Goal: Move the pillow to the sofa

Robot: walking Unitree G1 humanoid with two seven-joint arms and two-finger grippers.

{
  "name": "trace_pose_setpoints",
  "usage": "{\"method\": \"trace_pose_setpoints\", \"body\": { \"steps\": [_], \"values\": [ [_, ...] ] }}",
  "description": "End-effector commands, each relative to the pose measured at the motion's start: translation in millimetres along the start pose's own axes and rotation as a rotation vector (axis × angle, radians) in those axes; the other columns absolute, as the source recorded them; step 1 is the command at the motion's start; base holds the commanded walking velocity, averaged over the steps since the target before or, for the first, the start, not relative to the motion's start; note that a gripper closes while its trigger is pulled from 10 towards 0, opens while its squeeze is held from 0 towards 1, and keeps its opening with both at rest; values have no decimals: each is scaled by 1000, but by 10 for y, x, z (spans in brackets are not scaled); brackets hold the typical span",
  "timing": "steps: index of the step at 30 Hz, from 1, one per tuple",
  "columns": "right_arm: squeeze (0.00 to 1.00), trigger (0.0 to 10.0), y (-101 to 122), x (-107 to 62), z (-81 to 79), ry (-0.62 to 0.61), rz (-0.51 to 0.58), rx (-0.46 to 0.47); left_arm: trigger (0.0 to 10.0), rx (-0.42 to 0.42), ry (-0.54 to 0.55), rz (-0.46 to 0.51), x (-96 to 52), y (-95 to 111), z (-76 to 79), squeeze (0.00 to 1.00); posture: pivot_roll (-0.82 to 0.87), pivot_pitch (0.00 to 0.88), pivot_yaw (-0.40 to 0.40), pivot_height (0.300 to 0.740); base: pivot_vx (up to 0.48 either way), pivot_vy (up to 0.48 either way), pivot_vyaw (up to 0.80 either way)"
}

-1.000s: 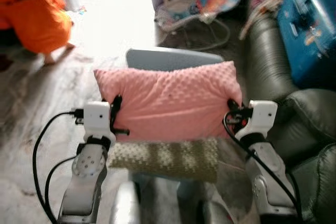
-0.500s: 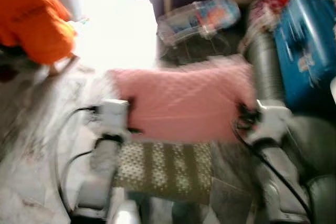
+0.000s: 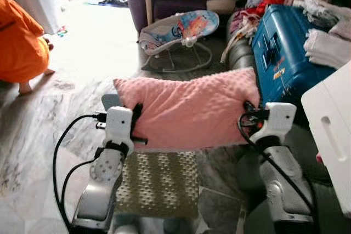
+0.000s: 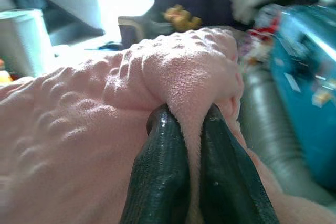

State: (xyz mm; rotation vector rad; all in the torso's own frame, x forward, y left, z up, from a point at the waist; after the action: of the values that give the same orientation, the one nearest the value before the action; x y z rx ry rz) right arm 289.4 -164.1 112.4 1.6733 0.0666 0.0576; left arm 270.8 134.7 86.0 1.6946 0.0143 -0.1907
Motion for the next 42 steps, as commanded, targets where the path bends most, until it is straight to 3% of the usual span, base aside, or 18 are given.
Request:
{"method": "trace_pose_setpoints", "body": {
  "steps": [1,4,23,29,32,42],
  "values": [
    [0,10000,-2,2,28,-28,-15,-15,10000,5,-7,23,-9,53,19,0,-32,0,-14,740,0,0,0],
    [0,10000,-56,3,74,-77,-46,-44,10000,-3,-9,27,1,57,20,0,-35,0,-13,740,0,0,0],
    [0,10000,32,92,4,-22,-28,-52,10000,-13,-20,56,68,143,12,0,-40,0,4,740,0,0,0],
    [0,10000,-33,98,-8,-34,-51,-26,10000,-40,-40,36,46,108,27,0,-41,0,3,740,0,0,0],
    [0,10000,-51,91,-15,-34,-59,-31,10000,-82,-57,17,31,87,64,0,-44,0,1,740,0,299,0],
    [0,10000,-15,92,35,-52,-41,-79,10000,-88,-89,4,1,64,146,0,-51,0,-3,740,0,361,0]
  ]
}}
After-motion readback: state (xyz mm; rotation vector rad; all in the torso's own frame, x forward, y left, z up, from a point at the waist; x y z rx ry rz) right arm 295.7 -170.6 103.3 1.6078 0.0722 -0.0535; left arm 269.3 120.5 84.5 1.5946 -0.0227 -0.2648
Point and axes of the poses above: a point about 5 cm out from each wrist's last joint towards the gripper, its own x axis pointing out of the wrist towards the gripper, its own y axis along the axis of the wrist's last joint, z = x × y, the point moved 2 cm from there along x, pointing out of the wrist towards the gripper, and after that the axes turned 1 degree about x, right-handed, at the moved point
